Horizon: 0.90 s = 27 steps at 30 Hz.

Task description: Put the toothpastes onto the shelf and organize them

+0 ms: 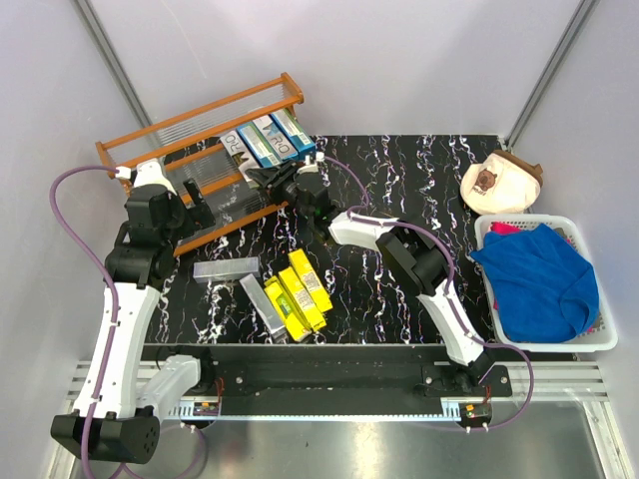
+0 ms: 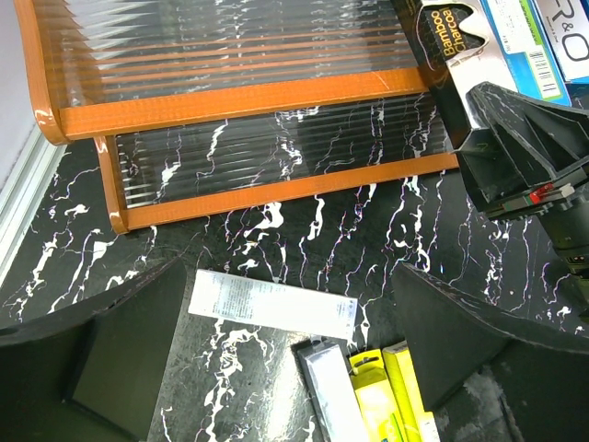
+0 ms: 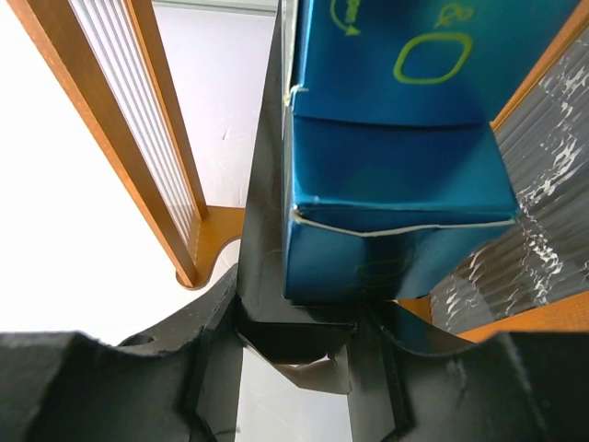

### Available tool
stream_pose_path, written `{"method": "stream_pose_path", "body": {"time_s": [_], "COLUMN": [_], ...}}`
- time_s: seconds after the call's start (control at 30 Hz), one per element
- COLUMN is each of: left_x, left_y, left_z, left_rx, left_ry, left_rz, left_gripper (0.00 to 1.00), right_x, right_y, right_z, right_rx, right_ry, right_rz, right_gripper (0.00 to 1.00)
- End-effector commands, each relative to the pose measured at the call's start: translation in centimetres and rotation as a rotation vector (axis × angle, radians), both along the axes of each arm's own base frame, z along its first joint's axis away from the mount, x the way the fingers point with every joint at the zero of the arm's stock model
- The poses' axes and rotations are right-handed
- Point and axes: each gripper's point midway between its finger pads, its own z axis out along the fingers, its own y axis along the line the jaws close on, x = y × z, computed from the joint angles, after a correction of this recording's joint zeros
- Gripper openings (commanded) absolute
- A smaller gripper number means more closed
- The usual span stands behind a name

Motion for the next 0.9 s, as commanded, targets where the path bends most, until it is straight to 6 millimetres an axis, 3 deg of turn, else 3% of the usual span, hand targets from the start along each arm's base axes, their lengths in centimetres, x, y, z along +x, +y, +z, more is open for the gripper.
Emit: {"method": "stream_pose_path", "body": {"time_s": [0.0, 0.23, 0.43, 0.7, 0.83, 0.87], "left_x": [0.6, 0.7, 0.6, 0.6, 0.6, 0.6], "left_y": [-0.5, -0.8, -0.9, -1.0, -1.1, -1.1], "left_z": [1.5, 1.3, 1.1, 1.0, 0.8, 0.8], "left_rx": [-0.001, -0.014, -0.024, -0.034, -0.039, -0.040], "left_ry": [-0.062, -0.055, -0.053, -0.051, -0.046, -0.045], "left_rz": [-0.034, -0.039, -0.041, -0.041, -0.045, -0.043], "left_gripper": [0.99, 0.99, 0.99, 0.99, 0.99, 0.99], "right_x": [1.6, 1.2, 0.7, -0.1, -0.8, -1.2], "right_y": [-0.4, -0.9, -1.2, -1.6, -2.2, -2.4], "right_z": [-0.4, -0.7, 0.9, 2.9, 3.0, 3.9], "right_rx": [-0.007, -0.044, -0.049, -0.074, -0.099, -0.101], "right_ry": [0.024, 0.038, -0.001, -0.043, -0.051, -0.071], "right_rz": [-0.067, -0.061, -0.045, -0.030, -0.021, -0.019], "right_gripper": [0.47, 0.71, 0.84, 1.00, 1.00, 1.00]}}
